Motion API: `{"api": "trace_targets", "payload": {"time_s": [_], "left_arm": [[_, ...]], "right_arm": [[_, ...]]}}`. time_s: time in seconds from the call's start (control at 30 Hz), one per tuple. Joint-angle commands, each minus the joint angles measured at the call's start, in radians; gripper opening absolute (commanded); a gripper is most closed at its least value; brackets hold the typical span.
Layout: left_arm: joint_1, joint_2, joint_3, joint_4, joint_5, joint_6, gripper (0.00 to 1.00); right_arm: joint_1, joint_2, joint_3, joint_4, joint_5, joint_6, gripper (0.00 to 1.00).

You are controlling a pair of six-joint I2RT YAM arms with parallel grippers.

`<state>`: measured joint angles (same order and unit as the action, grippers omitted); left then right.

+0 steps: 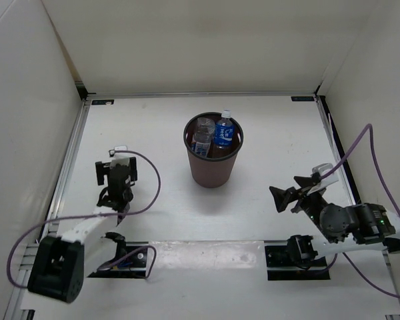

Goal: Put the plastic bottles in the bin

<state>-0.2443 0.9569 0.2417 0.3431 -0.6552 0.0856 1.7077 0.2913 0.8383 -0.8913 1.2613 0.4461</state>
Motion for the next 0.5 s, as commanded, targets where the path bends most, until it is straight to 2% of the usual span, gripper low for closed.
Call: {"api": "trace_targets", "payload": {"time_s": [0.0, 0.03, 0.1, 0.13, 0.17, 0.2, 0.23, 0.33, 0.37, 0.4, 0.47], "left_arm": [[0.013, 0.174, 0.04, 0.342, 0.109, 0.077, 1.0], [0.016, 0.187, 0.054, 0.276, 0.212, 0.094, 1.0], [0.037, 0.279, 0.056, 0.386, 0.369, 0.095, 1.0], [0.042, 0.311, 0.027, 0.442, 0.382, 0.108, 1.0], [0.042, 0.347, -0.02, 0.69, 0.368, 0.1, 1.0], [0.054, 0.417, -0.041, 0.72, 0.27, 0.067, 1.0], [0.059, 0.478, -0.044, 0.784, 0.243, 0.042, 1.0], [0.057, 0.426, 0.005, 0.641, 0.264, 0.033, 1.0], [0.075, 0.434, -0.01, 0.637, 0.308, 0.032, 1.0], [0.074, 0.448, -0.013, 0.707, 0.31, 0.052, 1.0], [0.053, 0.454, -0.018, 0.72, 0.276, 0.048, 1.0]], "right_arm": [[0.018, -0.058, 0.038, -0.017, 0.059, 0.052, 0.9], [0.018, -0.069, 0.032, -0.012, 0.053, 0.037, 0.9], [0.027, -0.075, 0.033, -0.003, 0.047, 0.026, 0.9], [0.033, -0.073, 0.033, -0.003, 0.047, 0.026, 0.9], [0.039, -0.069, 0.03, 0.0, 0.047, 0.023, 0.9], [0.05, -0.064, 0.03, 0.002, 0.053, 0.028, 0.9], [0.05, -0.055, 0.028, 0.006, 0.055, 0.025, 0.9], [0.049, -0.024, 0.031, 0.0, 0.061, 0.032, 0.9], [0.049, -0.018, 0.033, -0.003, 0.061, 0.037, 0.9], [0.049, -0.011, 0.036, -0.021, 0.07, 0.064, 0.9], [0.044, 0.0, 0.045, -0.037, 0.078, 0.074, 0.9]]}}
